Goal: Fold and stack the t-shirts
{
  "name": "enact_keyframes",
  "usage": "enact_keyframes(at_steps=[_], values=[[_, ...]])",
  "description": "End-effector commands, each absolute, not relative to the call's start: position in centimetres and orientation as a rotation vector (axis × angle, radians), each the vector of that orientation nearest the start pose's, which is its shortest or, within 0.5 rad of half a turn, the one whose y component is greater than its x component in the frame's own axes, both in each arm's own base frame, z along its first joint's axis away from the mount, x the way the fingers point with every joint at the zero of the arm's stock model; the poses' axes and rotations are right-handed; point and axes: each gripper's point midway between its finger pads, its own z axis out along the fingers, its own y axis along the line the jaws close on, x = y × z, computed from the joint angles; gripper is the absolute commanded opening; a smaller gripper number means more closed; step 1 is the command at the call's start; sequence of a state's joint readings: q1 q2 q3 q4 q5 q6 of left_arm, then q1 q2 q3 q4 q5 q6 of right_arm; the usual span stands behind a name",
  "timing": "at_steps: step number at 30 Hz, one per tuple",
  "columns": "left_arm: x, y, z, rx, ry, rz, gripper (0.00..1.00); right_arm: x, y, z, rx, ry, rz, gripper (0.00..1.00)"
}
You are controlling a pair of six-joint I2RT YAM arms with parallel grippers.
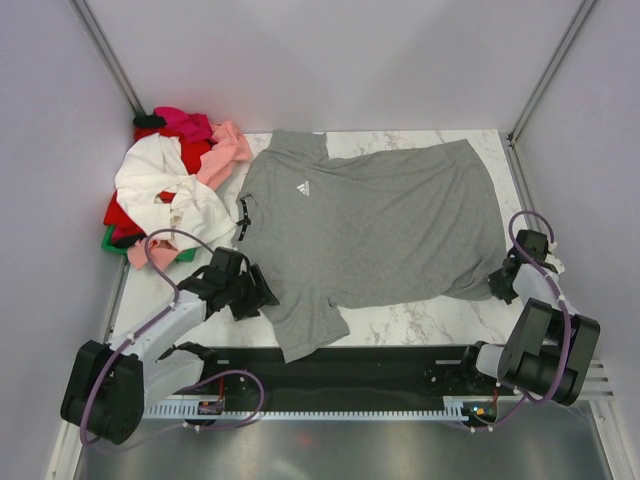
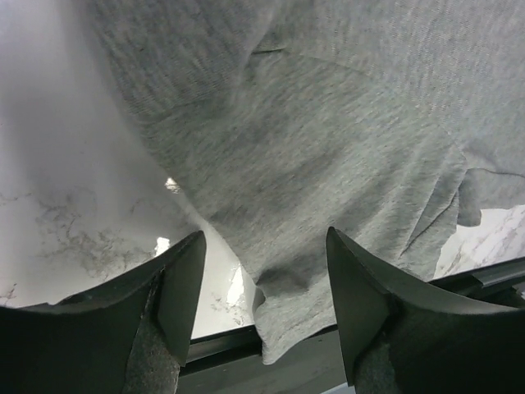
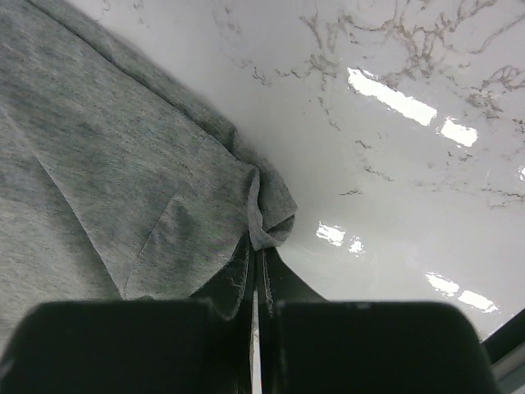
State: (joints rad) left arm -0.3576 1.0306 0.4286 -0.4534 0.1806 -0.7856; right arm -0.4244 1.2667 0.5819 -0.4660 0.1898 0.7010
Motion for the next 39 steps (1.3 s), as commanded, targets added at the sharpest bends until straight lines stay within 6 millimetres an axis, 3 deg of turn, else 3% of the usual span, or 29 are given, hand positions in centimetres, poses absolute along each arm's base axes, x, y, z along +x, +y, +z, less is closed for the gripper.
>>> enact_keyframes(at_steps=[1,7,13,19,22,23,26,27,28,30,31,34,39], values=[[18.2,-14.0,2.6,-0.531,2.679,-0.632,0.68,21.7,-10.3,1.0,1.492,2.256,-0.148,0.0],[14.9,-15.5,2.8,-0.473,2.747,-0.606,0.72,22.0,-10.6,1.6,1.479,2.253,-0.156,0.0],[12.2,-15.2,2.0,-0.431,2.83,-0.512,0.77,22.2,-10.8,1.3,1.489,2.267,-0.166,0.0],[12.5,-16.9,2.1,-0.41,2.812,-0.589,0.72,22.2,-10.8,0.9,1.486,2.271,-0.164,0.0],[13.7,-18.8,2.9,-0.371,2.771,-0.667,0.57,22.4,-10.7,1.1,1.47,2.275,-0.155,0.0],[14.2,-19.2,2.8,-0.358,2.768,-0.67,0.45,22.4,-10.7,1.2,1.466,2.27,-0.146,0.0],[16.0,-20.5,4.4,-0.296,2.724,-0.689,0.26,22.5,-10.6,1.5,1.466,2.261,-0.135,0.0],[15.8,-19.7,4.3,-0.312,2.772,-0.622,0.07,22.3,-10.5,1.7,1.467,2.26,-0.134,0.0],[17.8,-19.7,6.6,-0.32,2.718,-0.607,0.03,22.2,-10.7,1.8,1.476,2.256,-0.141,0.0],[19.0,-18.8,9.2,-0.332,2.67,-0.59,0.02,22.2,-11.0,2.7,1.473,2.251,-0.145,0.0],[20.9,-18.2,11.6,-0.337,2.603,-0.604,0.02,22.2,-11.2,3.1,1.477,2.242,-0.144,0.0],[23.5,-16.2,14.6,-0.357,2.544,-0.605,0.02,22.6,-11.3,4.5,1.467,2.216,-0.123,0.0],[25.9,-14.7,15.9,-0.383,2.511,-0.601,0.02,24.0,-11.2,6.3,1.456,2.194,-0.067,0.0]])
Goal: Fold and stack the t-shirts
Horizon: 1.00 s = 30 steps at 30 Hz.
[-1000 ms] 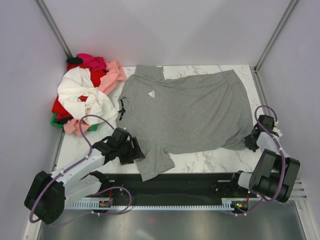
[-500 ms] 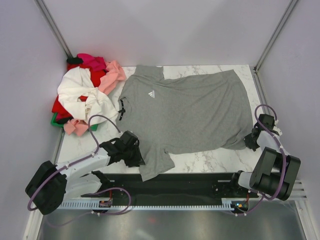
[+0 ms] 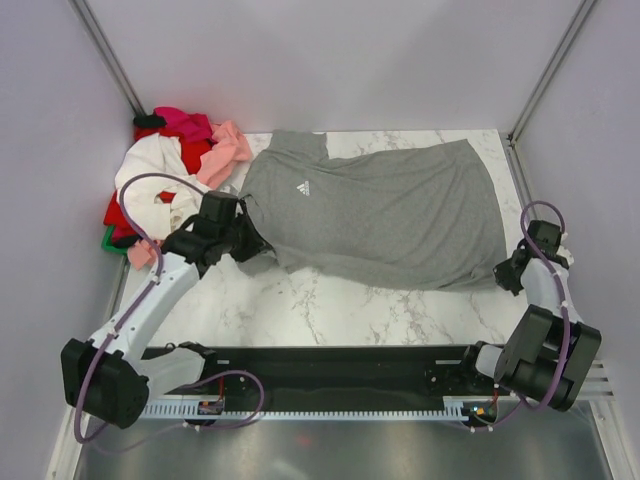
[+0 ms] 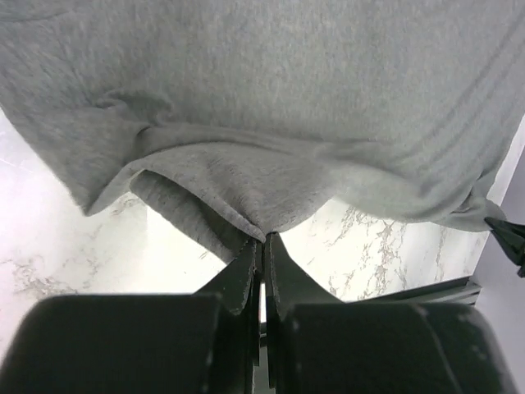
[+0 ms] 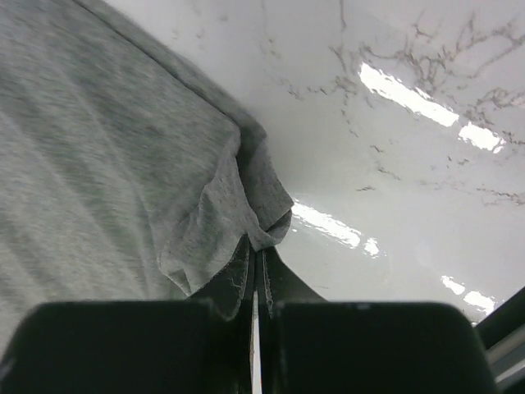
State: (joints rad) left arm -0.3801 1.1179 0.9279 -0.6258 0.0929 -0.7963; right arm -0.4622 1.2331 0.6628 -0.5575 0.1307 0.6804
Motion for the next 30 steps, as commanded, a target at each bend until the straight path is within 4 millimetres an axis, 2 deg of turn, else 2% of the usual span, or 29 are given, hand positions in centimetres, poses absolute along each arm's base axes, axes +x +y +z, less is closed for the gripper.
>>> enact_keyframes(at_steps=[1,3,4,5,6,7,8,9,11,12,13,18,23,25,30], values=[[26.6,-14.2,16.5,-0.394,2.493,-0.603,0.02,24.3,-11.3,6.6,1.454,2.188,-0.063,0.0],[27.5,-13.4,16.9,-0.411,2.477,-0.593,0.02,25.4,-11.7,7.9,1.429,2.17,-0.049,0.0],[28.5,-12.4,17.8,-0.436,2.445,-0.591,0.02,25.7,-11.9,8.3,1.423,2.162,-0.052,0.0],[29.2,-12.0,18.0,-0.444,2.441,-0.588,0.02,26.4,-12.4,9.6,1.408,2.136,-0.053,0.0],[30.1,-11.8,19.3,-0.439,2.41,-0.598,0.02,26.8,-12.5,9.9,1.403,2.13,-0.046,0.0],[30.8,-11.2,19.6,-0.444,2.404,-0.605,0.02,27.2,-12.6,10.4,1.395,2.123,-0.041,0.0],[31.2,-11.1,19.9,-0.444,2.4,-0.612,0.02,27.9,-12.9,11.3,1.387,2.101,-0.03,0.0],[31.9,-11.1,19.6,-0.449,2.413,-0.61,0.02,28.4,-12.7,11.4,1.387,2.107,-0.01,0.0],[33.0,-11.1,20.5,-0.445,2.397,-0.623,0.02,29.5,-12.7,12.3,1.378,2.088,0.009,0.0],[33.6,-11.2,20.1,-0.451,2.411,-0.621,0.02,29.8,-12.7,12.1,1.38,2.097,0.008,0.0],[34.2,-11.2,20.7,-0.447,2.397,-0.633,0.02,30.4,-12.6,12.5,1.363,2.095,0.01,0.0],[36.7,-11.1,20.3,-0.458,2.414,-0.646,0.02,31.7,-13.4,12.1,1.38,2.094,-0.028,0.0],[39.5,-9.3,20.1,-0.506,2.403,-0.627,0.02,32.6,-14.2,11.8,1.411,2.087,-0.055,0.0],[40.4,-8.9,20.9,-0.497,2.385,-0.64,0.02,33.2,-14.3,11.7,1.416,2.088,-0.041,0.0],[42.3,-9.3,20.7,-0.478,2.397,-0.675,0.02,35.1,-14.7,12.0,1.41,2.075,-0.008,0.0]])
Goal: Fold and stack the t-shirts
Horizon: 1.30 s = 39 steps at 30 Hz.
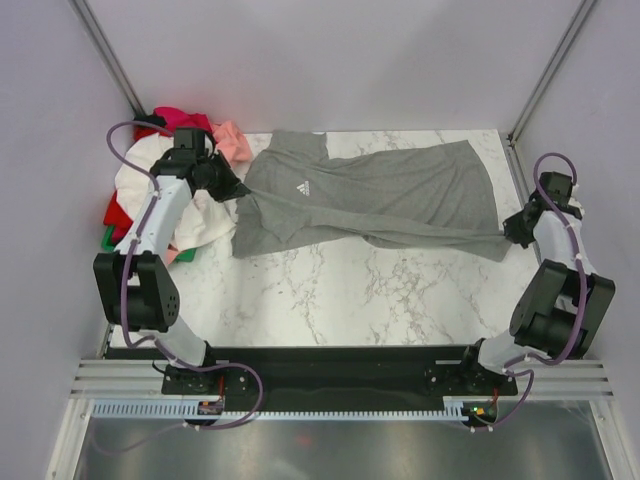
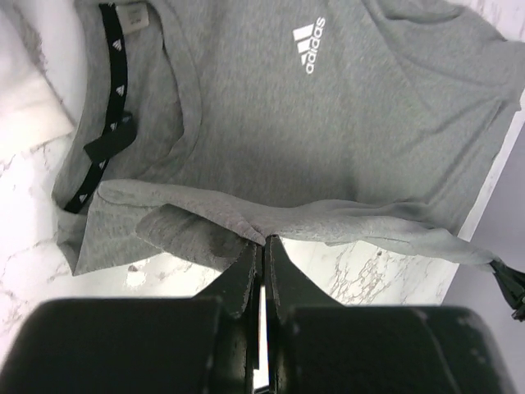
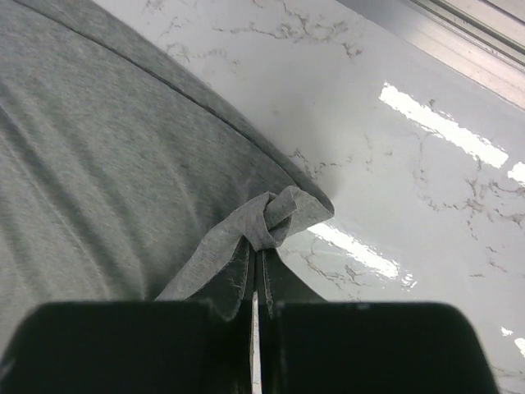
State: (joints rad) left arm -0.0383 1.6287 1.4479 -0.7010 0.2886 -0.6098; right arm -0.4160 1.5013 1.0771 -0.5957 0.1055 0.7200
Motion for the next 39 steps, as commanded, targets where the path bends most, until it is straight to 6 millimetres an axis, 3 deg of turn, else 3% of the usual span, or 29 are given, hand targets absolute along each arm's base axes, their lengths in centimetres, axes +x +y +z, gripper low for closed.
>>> enact_keyframes(at_steps=[1,5,10,12,13,14,15,16,17,18,19,20,21,22,23,25,26,27,28,29,30,31,32,33,34,35,37,38,39], values=[[42.8,-9.4,21.1,-0.467,2.387,-0.68,0.02,35.4,-14.8,12.2,1.408,2.071,-0.007,0.0],[44.7,-9.2,21.1,-0.444,2.389,-0.664,0.02,38.5,-15.1,12.5,1.366,2.09,0.027,0.0],[47.6,-9.1,19.1,-0.441,2.444,-0.641,0.02,42.8,-13.7,12.8,1.275,2.139,0.064,0.0],[48.6,-9.1,19.0,-0.433,2.452,-0.639,0.02,43.9,-12.7,11.3,1.237,2.199,0.046,0.0],[49.1,-8.9,17.6,-0.446,2.481,-0.626,0.02,44.8,-13.0,11.7,1.221,2.188,0.03,0.0],[49.6,-8.7,17.0,-0.457,2.492,-0.62,0.02,45.2,-12.9,10.3,1.23,2.224,0.015,0.0],[50.4,-8.4,17.5,-0.46,2.476,-0.615,0.02,45.7,-13.0,9.9,1.227,2.231,0.011,0.0],[50.9,-8.3,15.9,-0.479,2.507,-0.617,0.02,46.8,-13.4,10.6,1.221,2.214,0.012,0.0],[51.4,-8.1,15.5,-0.491,2.512,-0.617,0.03,47.4,-13.6,9.2,1.231,2.242,0.005,0.0],[52.4,-7.9,16.5,-0.493,2.484,-0.626,0.04,48.3,-13.5,9.2,1.22,2.248,0.014,0.0],[52.8,-8.1,16.0,-0.496,2.497,-0.649,0.07,50.1,-14.1,10.7,1.188,2.215,0.026,0.0],[53.0,-8.3,14.3,-0.511,2.54,-0.664,0.25,50.7,-13.9,9.2,1.187,2.259,0.033,0.0],[53.8,-9.0,15.4,-0.481,2.516,-0.724,0.36,51.5,-14.0,9.3,1.163,2.264,0.049,0.1],[54.0,-9.3,15.4,-0.471,2.518,-0.749,0.43,52.4,-14.1,9.8,1.14,2.275,0.052,0.54],[53.8,-9.5,15.7,-0.46,2.518,-0.763,0.58,52.4,-14.6,10.0,1.139,2.277,0.022,0.67],[53.1,-9.1,16.4,-0.438,2.513,-0.734,0.73,51.5,-15.1,10.7,1.136,2.28,-0.028,0.81],[51.9,-8.7,17.7,-0.427,2.502,-0.701,0.89,50.7,-15.5,12.8,1.125,2.242,-0.06,0.83],[51.3,-8.0,18.0,-0.44,2.499,-0.637,0.95,48.7,-15.2,11.2,1.144,2.284,-0.084,0.83],[50.4,-7.5,18.9,-0.45,2.484,-0.605,1.0,47.9,-15.2,13.8,1.125,2.225,-0.08,0.83],[48.9,-7.2,17.2,-0.466,2.51,-0.58,1.0,46.8,-15.1,13.8,1.134,2.216,-0.082,0.83],[47.6,-7.0,19.8,-0.452,2.449,-0.568,1.0,43.9,-14.2,10.9,1.162,2.284,-0.085,0.83],[46.6,-6.8,19.7,-0.461,2.444,-0.555,1.0,43.5,-13.9,12.4,1.136,2.227,-0.052,0.82],[44.4,-6.7,16.9,-0.498,2.506,-0.536,0.98,42.5,-13.3,11.6,1.14,2.243,-0.038,0.82],[43.9,-6.6,16.8,-0.501,2.479,-0.532,0.98,40.3,-12.1,8.9,1.156,2.312,-0.004,0.81],[42.9,-6.6,17.5,-0.497,2.449,-0.539,0.98,40.0,-11.8,8.6,1.145,2.3,0.016,0.79],[40.8,-6.7,14.7,-0.549,2.504,-0.542,0.97,39.5,-11.3,7.6,1.145,2.322,0.03,0.78],[40.4,-7.2,14.1,-0.547,2.456,-0.589,0.96,38.5,-10.3,5.1,1.147,2.377,0.082,0.74],[39.1,-7.3,11.9,-0.587,2.492,-0.598,0.95,38.4,-10.4,4.5,1.153,2.384,0.083,0.73],[38.8,-7.6,11.2,-0.597,2.494,-0.617,0.95,38.3,-10.5,4.1,1.159,2.388,0.082,0.72]])
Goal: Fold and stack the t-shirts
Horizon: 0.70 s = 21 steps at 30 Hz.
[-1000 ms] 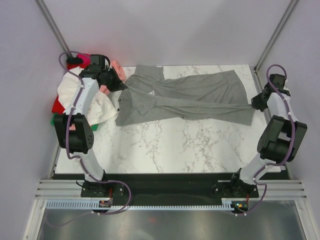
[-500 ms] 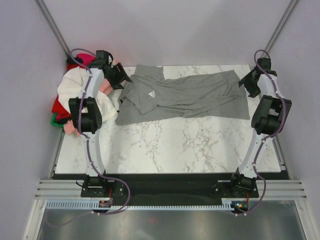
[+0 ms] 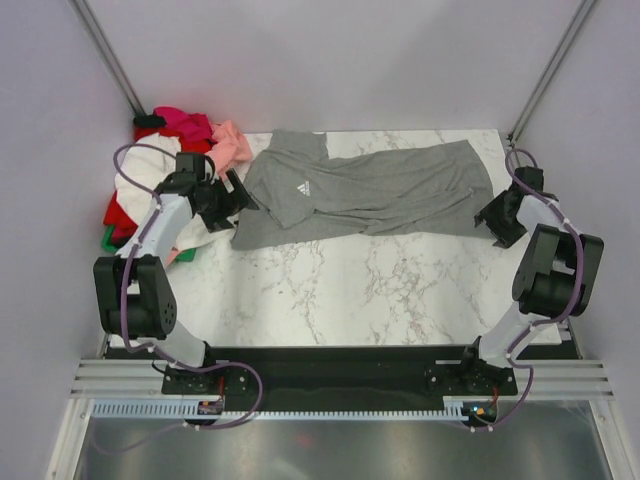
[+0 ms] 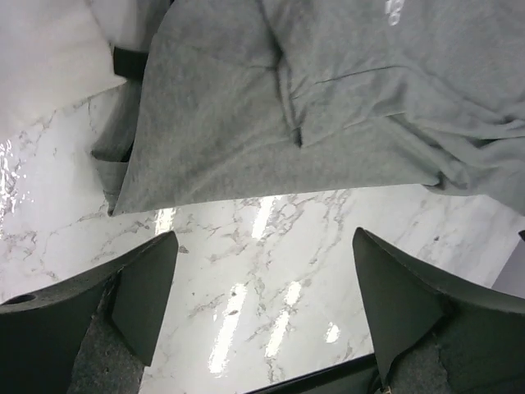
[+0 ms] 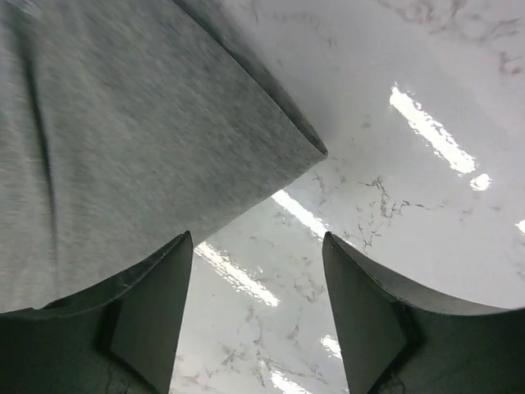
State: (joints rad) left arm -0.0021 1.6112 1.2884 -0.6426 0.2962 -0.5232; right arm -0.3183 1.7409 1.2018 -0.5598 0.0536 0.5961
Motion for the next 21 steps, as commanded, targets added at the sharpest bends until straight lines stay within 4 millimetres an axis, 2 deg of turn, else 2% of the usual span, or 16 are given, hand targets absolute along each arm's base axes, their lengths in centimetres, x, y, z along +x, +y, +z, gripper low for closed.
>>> enact_keyframes(at_steps=[1,2,8,12,15,16,18,19,20,21], values=[[39.1,-7.7,10.8,-0.595,2.477,-0.635,0.94,38.5,-10.3,3.6,1.152,2.392,0.112,0.71],[38.3,-7.8,9.4,-0.623,2.499,-0.64,0.93,38.5,-10.9,3.4,1.165,2.385,0.105,0.7],[37.8,-7.6,5.7,-0.688,2.517,-0.621,0.9,39.0,-12.8,1.9,1.232,2.36,0.118,0.65],[37.5,-7.2,4.0,-0.744,2.538,-0.58,0.87,39.6,-12.8,1.4,1.241,2.346,0.137,0.63],[37.8,-7.4,3.4,-0.76,2.524,-0.6,0.85,39.8,-13.0,1.3,1.241,2.343,0.131,0.58],[38.0,-7.4,3.2,-0.766,2.517,-0.603,0.83,39.7,-12.9,1.0,1.242,2.348,0.129,0.53],[38.9,-7.3,3.1,-0.777,2.486,-0.608,0.65,39.5,-12.9,0.7,1.249,2.353,0.125,0.42],[39.0,-7.3,2.3,-0.791,2.5,-0.599,0.52,39.5,-12.8,0.5,1.253,2.353,0.127,0.27],[40.2,-7.2,2.9,-0.783,2.478,-0.599,0.19,39.5,-12.8,0.4,1.258,2.352,0.132,0.18],[40.8,-7.2,3.1,-0.782,2.472,-0.603,0.05,39.8,-12.9,0.5,1.257,2.348,0.137,0.08]])
